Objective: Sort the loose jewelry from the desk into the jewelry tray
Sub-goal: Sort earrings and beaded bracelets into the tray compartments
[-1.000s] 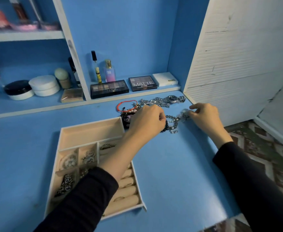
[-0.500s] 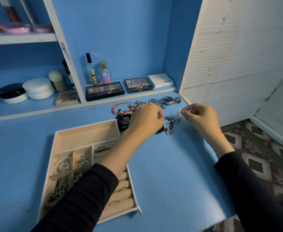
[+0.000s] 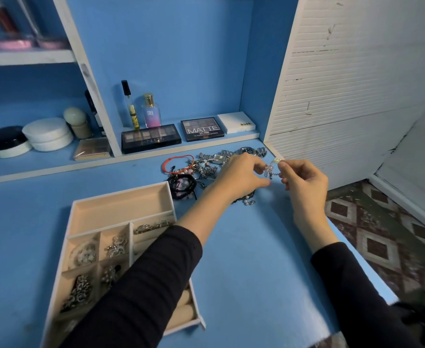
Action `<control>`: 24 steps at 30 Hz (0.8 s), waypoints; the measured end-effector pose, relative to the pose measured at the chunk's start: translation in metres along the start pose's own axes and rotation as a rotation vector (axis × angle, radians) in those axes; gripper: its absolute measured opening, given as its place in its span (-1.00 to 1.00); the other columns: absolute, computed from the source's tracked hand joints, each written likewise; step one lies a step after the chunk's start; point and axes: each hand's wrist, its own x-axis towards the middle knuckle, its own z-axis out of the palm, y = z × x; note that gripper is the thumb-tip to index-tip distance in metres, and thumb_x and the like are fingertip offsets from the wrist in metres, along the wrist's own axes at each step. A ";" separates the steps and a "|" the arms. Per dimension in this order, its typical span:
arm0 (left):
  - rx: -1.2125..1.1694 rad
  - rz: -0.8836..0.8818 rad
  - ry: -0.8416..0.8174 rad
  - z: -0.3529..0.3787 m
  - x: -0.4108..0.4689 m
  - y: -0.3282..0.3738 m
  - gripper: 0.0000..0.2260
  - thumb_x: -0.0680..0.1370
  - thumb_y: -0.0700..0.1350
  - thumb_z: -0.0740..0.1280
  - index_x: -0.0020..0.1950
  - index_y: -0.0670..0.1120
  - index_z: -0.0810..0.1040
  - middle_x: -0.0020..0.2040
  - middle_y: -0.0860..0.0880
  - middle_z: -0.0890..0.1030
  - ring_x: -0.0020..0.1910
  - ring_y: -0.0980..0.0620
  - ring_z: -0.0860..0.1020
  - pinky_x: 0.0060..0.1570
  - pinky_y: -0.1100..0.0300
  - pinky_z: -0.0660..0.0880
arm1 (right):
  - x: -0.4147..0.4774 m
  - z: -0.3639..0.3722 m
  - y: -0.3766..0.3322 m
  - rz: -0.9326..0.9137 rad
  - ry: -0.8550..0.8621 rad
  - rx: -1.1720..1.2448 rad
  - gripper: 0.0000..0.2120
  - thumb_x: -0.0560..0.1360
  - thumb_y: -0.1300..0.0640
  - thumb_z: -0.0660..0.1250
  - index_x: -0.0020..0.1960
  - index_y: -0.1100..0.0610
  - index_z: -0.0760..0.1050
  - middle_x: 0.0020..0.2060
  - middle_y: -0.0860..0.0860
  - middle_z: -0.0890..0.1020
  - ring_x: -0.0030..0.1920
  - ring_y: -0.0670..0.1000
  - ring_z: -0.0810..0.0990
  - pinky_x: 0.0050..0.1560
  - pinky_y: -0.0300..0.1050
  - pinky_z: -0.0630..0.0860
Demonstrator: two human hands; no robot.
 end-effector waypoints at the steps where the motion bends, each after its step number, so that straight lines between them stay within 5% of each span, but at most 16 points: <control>1: -0.061 -0.010 0.006 0.001 0.000 -0.001 -0.66 0.40 -0.08 0.46 0.15 -0.07 0.56 0.07 0.00 0.63 0.00 0.06 0.54 0.04 0.20 0.45 | 0.000 0.000 0.000 -0.003 0.000 -0.004 -0.86 0.45 0.24 0.37 -0.25 0.06 0.56 -0.37 -0.02 0.56 -0.35 -0.10 0.47 -0.31 -0.29 0.40; 7: -0.306 -0.071 0.057 0.000 -0.003 -0.003 -0.73 0.38 -0.12 0.49 0.05 -0.07 0.59 -0.15 0.01 0.62 -0.17 0.11 0.57 -0.17 0.32 0.47 | -0.002 0.002 0.002 -0.051 0.002 -0.086 -0.89 0.44 0.20 0.39 -0.24 0.04 0.56 -0.37 -0.06 0.59 -0.36 -0.16 0.47 -0.31 -0.29 0.41; 18: -0.169 -0.065 0.144 -0.008 -0.013 -0.001 -0.95 0.41 -0.14 0.45 -0.17 -0.10 0.67 -0.38 0.10 0.55 -0.40 0.27 0.46 -0.52 0.55 0.31 | -0.012 0.006 -0.005 -0.110 -0.035 -0.145 -0.85 0.43 0.21 0.40 -0.31 0.10 0.54 -0.38 0.00 0.59 -0.40 -0.19 0.41 -0.35 -0.38 0.35; 24: -0.178 -0.062 0.117 -0.024 -0.031 -0.003 -0.97 0.40 -0.09 0.43 -0.22 -0.03 0.63 -0.36 0.15 0.57 -0.35 0.25 0.49 -0.40 0.40 0.38 | -0.020 0.015 -0.011 -0.104 -0.040 -0.185 -0.86 0.41 0.26 0.38 -0.32 0.23 0.52 -0.45 -0.03 0.53 -0.46 -0.21 0.39 -0.40 -0.42 0.31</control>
